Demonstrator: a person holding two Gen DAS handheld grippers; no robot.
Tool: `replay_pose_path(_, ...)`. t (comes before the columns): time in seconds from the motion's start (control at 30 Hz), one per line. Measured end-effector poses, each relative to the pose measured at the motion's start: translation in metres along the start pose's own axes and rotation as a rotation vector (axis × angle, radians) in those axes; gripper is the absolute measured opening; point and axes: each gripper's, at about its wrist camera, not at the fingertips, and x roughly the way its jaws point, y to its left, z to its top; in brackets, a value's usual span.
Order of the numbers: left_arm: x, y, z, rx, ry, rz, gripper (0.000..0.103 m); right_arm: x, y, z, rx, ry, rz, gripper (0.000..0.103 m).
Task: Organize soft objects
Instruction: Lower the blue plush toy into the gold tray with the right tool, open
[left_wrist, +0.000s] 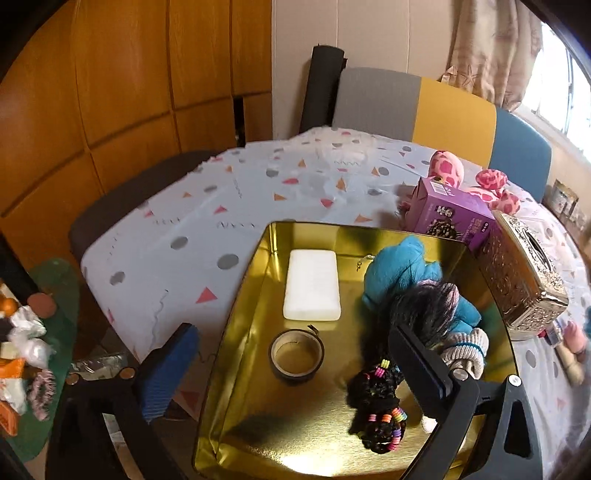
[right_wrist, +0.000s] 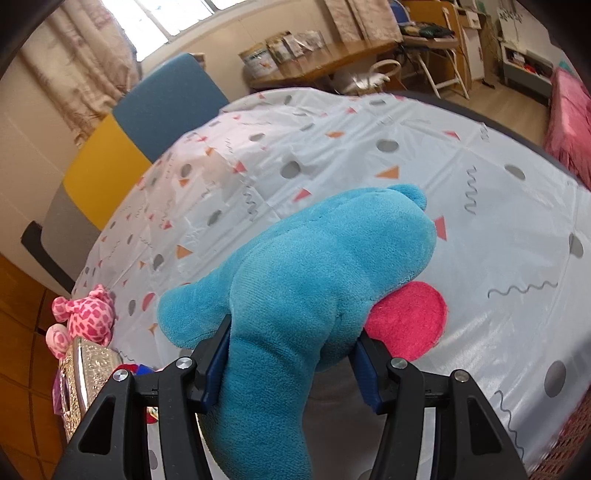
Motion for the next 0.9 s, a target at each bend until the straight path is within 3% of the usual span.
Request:
replay_pose_path(0.1, -0.005, -0.005, 0.0, 0.024, -0.018, 0.029, 0.103, -0.004, 0.006, 0.0, -0.026, -0.013, 0.028, 0.058)
replay_pose_path(0.57, -0.002, -0.002, -0.009, 0.016, 0.009, -0.004, 0.103, -0.029, 0.049, -0.027, -0.155, 0.008, 0.161, 0.058)
replay_pose_path(0.77, -0.001, 0.001, -0.011, 0.009, 0.016, -0.013, 0.103, -0.065, 0.106, -0.041, -0.3, -0.011, 0.319, 0.058)
replay_pose_path(0.9, 0.0, 0.007, -0.011, -0.003, 0.019, -0.008, 0.103, -0.088, 0.17, -0.07, -0.482, 0.005, 0.453, 0.058)
